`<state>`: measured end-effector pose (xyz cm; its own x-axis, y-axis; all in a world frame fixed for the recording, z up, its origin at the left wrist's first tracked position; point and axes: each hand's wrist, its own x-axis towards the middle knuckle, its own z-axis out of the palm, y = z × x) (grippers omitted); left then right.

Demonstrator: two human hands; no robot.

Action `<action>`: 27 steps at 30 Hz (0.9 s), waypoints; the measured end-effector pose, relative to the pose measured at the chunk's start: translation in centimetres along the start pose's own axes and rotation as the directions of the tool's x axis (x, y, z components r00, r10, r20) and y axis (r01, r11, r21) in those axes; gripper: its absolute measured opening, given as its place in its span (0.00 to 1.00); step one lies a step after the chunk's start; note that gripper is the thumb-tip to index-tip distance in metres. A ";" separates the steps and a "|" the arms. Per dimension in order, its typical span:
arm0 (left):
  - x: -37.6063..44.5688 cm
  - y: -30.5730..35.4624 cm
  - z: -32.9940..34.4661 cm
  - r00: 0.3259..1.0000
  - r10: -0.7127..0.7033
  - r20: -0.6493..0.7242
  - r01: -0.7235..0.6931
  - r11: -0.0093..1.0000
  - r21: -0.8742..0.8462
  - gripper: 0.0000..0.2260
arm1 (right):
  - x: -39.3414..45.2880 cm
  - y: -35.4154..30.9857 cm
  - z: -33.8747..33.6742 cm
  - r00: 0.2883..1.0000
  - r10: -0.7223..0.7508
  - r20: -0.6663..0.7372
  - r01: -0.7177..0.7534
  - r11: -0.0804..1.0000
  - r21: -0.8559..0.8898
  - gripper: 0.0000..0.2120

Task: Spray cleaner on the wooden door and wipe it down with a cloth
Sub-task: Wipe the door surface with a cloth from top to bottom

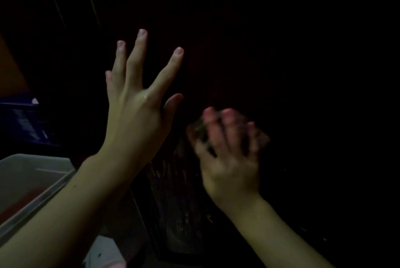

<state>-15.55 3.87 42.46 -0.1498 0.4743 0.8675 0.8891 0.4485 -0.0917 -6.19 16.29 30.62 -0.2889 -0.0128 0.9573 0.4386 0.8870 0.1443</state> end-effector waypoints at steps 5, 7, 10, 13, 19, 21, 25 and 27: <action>-1.7 -1.1 0.4 1.000 -0.005 -0.010 0.005 0.999 -0.037 0.27 | -0.4 1.2 -0.5 0.987 -0.148 0.055 0.146 0.989 0.029 0.24; -2.4 -1.9 0.4 1.000 -0.010 -0.026 0.008 0.999 -0.052 0.27 | 1.3 2.5 -1.5 1.000 0.024 -0.018 -0.024 1.000 0.008 0.27; -3.1 -3.1 0.6 0.999 0.014 -0.043 -0.016 0.998 -0.063 0.25 | 3.5 2.9 -1.7 0.966 0.215 -0.143 -0.224 0.973 -0.054 0.26; -3.2 -4.4 0.7 0.998 0.062 -0.033 -0.064 0.995 -0.074 0.24 | 3.9 0.5 -0.5 0.982 0.124 -0.141 -0.136 0.987 -0.081 0.24; -3.8 -6.4 0.4 0.997 0.081 -0.017 -0.080 0.997 0.021 0.25 | -0.4 -2.5 1.5 0.908 -0.398 0.130 0.393 0.917 0.064 0.20; -3.9 -6.3 0.3 0.997 0.073 -0.003 -0.073 0.995 0.064 0.26 | 0.2 -1.4 0.9 0.892 -0.439 0.112 0.429 0.897 0.105 0.17; -4.1 -7.4 -0.7 0.997 0.062 0.040 -0.064 0.997 0.041 0.28 | 5.6 -1.1 0.0 0.957 -0.285 -0.059 0.289 0.955 0.070 0.15; -4.0 -8.1 -1.2 0.999 0.027 0.032 -0.026 0.999 -0.021 0.27 | 7.1 -2.5 0.6 0.967 -0.229 -0.112 0.234 0.972 0.033 0.15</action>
<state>-21.69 -2.56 40.29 -0.1398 0.5104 0.8485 0.9015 0.4200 -0.1042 -9.82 14.23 36.94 -0.2845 -0.2675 0.9206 0.3305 0.8741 0.3560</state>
